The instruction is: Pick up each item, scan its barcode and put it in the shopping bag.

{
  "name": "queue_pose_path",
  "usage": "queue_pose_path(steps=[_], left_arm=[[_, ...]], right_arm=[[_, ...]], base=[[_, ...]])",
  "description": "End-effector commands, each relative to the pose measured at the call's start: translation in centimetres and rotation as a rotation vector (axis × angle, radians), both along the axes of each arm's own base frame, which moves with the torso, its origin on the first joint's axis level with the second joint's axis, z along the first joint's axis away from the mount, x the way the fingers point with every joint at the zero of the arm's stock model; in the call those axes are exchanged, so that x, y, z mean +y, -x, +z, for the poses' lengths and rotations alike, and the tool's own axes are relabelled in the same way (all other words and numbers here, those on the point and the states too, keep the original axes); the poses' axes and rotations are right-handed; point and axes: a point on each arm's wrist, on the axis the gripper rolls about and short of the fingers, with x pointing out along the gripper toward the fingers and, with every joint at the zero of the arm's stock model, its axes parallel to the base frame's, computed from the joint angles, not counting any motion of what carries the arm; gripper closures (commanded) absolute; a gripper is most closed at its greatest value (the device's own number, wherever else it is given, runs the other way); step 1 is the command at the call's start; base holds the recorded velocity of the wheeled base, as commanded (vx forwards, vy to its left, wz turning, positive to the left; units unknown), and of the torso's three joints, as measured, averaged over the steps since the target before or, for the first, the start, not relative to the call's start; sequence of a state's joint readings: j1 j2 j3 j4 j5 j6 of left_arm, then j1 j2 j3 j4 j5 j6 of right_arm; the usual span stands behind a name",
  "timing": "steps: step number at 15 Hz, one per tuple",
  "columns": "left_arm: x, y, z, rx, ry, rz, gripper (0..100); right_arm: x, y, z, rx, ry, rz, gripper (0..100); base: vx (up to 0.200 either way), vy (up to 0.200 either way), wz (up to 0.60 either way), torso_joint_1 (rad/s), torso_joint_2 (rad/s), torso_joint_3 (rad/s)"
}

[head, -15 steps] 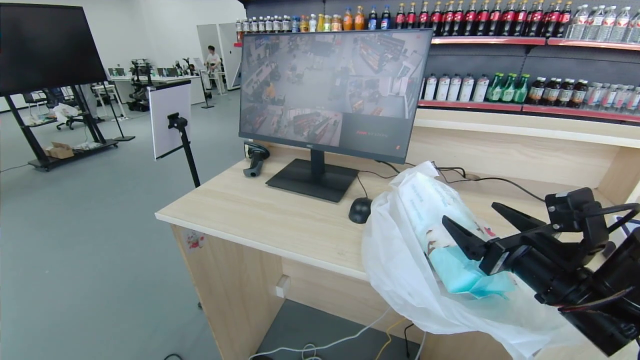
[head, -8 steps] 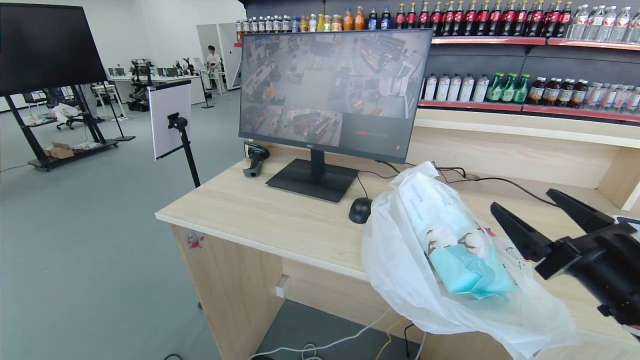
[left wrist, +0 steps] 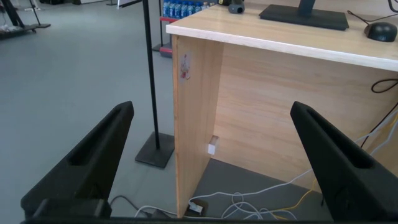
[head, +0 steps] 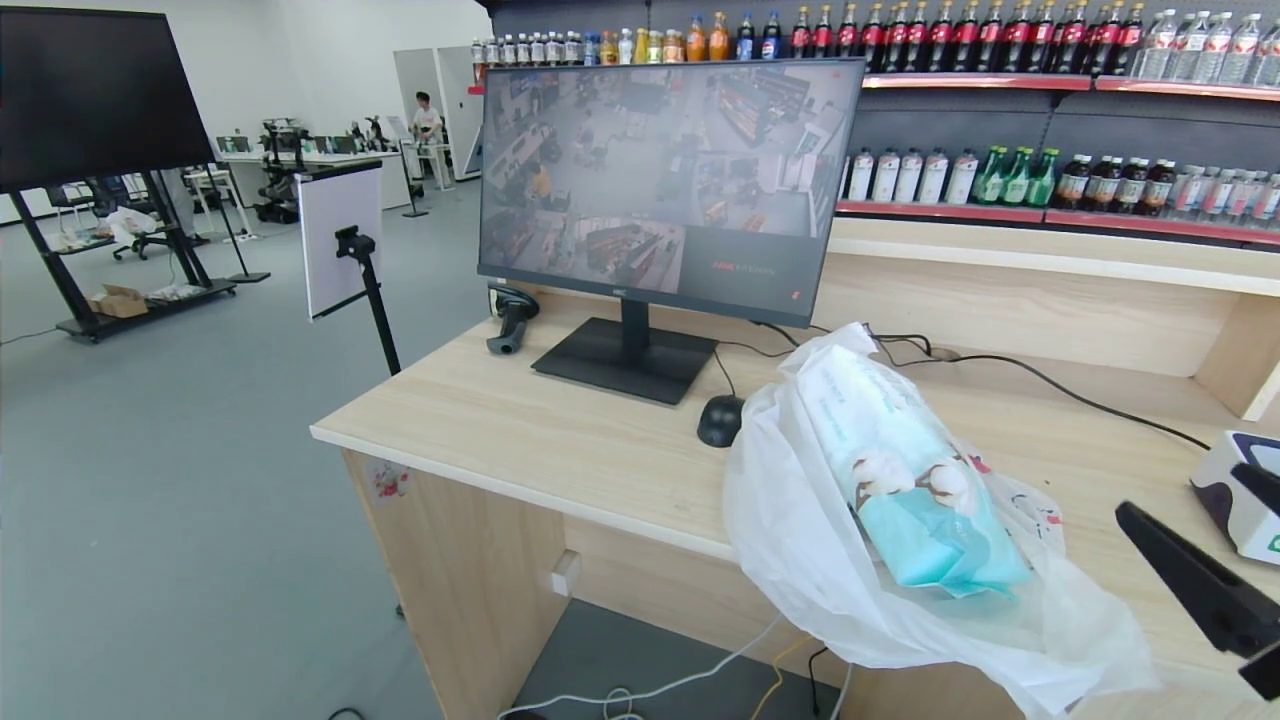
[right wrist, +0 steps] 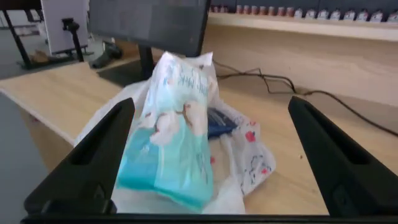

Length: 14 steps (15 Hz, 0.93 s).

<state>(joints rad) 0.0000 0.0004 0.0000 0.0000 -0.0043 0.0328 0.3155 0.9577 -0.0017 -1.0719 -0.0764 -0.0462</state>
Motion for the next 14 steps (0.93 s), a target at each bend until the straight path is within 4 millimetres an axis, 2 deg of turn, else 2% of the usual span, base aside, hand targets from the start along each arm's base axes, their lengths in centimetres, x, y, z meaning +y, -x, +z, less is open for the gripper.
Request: queue_pose_path(steps=[1,3,5,6,14], left_arm=[[0.0,0.0,0.0,0.0,0.001,0.0,0],[0.0,0.0,0.0,0.0,0.001,0.0,0],[0.0,0.0,0.0,0.0,0.001,-0.002,0],[0.0,0.0,0.0,0.0,0.001,0.0,0],[0.0,0.0,0.0,0.0,0.001,0.0,0]], right_arm=[[-1.9,5.8,-1.8,0.06,0.028,0.012,0],[-2.5,7.8,-3.9,0.152,0.08,0.024,0],[-3.1,9.6,-7.1,0.156,0.132,0.067,0],[-3.4,10.3,-7.7,0.164,0.131,0.069,0],[-3.2,10.3,-8.1,0.193,0.031,-0.028,0]], base=[[0.0,0.0,0.0,0.0,0.0,0.0],[0.0,0.0,0.0,0.0,0.0,0.0],[0.0,0.0,0.0,0.0,0.0,0.0],[0.0,0.0,0.0,0.0,0.0,0.0],[0.0,0.0,0.0,0.0,0.0,0.0]])
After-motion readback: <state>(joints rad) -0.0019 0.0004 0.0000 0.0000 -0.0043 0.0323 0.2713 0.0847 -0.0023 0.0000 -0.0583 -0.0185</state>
